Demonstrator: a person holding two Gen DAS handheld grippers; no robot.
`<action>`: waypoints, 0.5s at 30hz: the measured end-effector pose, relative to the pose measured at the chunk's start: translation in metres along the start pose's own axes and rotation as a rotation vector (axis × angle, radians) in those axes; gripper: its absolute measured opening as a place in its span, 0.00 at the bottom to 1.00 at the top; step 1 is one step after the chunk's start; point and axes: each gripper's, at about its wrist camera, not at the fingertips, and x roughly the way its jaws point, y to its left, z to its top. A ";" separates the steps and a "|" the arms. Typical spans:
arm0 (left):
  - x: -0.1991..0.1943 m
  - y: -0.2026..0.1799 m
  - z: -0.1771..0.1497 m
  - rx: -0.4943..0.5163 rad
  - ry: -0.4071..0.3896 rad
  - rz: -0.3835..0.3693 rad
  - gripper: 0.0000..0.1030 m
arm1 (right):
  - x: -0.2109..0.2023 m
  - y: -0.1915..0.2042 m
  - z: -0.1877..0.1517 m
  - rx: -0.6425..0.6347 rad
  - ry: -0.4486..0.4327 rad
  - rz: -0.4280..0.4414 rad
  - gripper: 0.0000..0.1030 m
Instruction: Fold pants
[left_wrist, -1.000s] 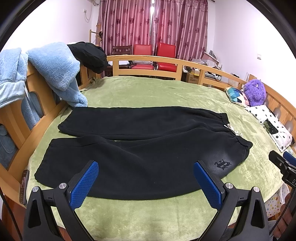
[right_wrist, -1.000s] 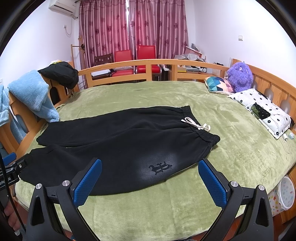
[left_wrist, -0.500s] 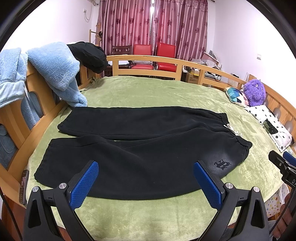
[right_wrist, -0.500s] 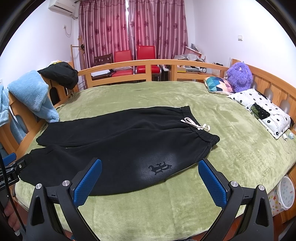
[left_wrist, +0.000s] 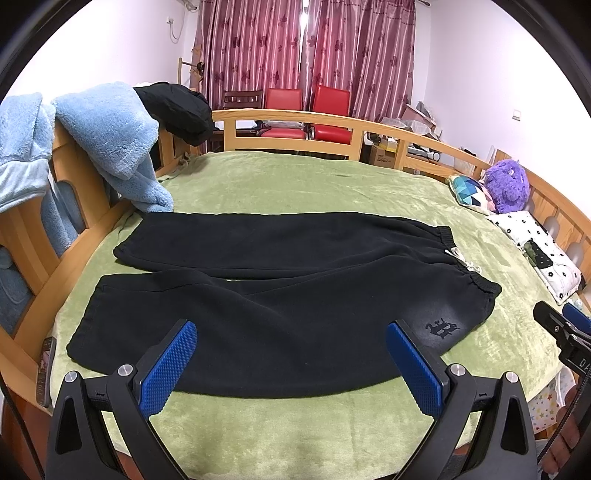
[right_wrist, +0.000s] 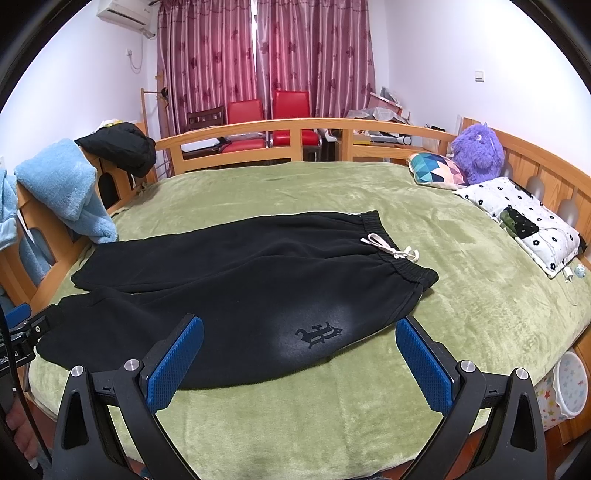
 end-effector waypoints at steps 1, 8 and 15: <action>0.000 -0.001 0.000 0.000 -0.001 -0.006 1.00 | -0.001 -0.001 0.001 0.003 0.000 0.001 0.99; -0.001 -0.004 0.004 -0.001 -0.003 0.014 1.00 | -0.003 0.002 0.004 -0.021 -0.055 0.006 0.99; 0.018 0.013 -0.005 -0.018 0.028 0.031 1.00 | 0.028 -0.009 -0.008 0.017 -0.003 0.042 0.99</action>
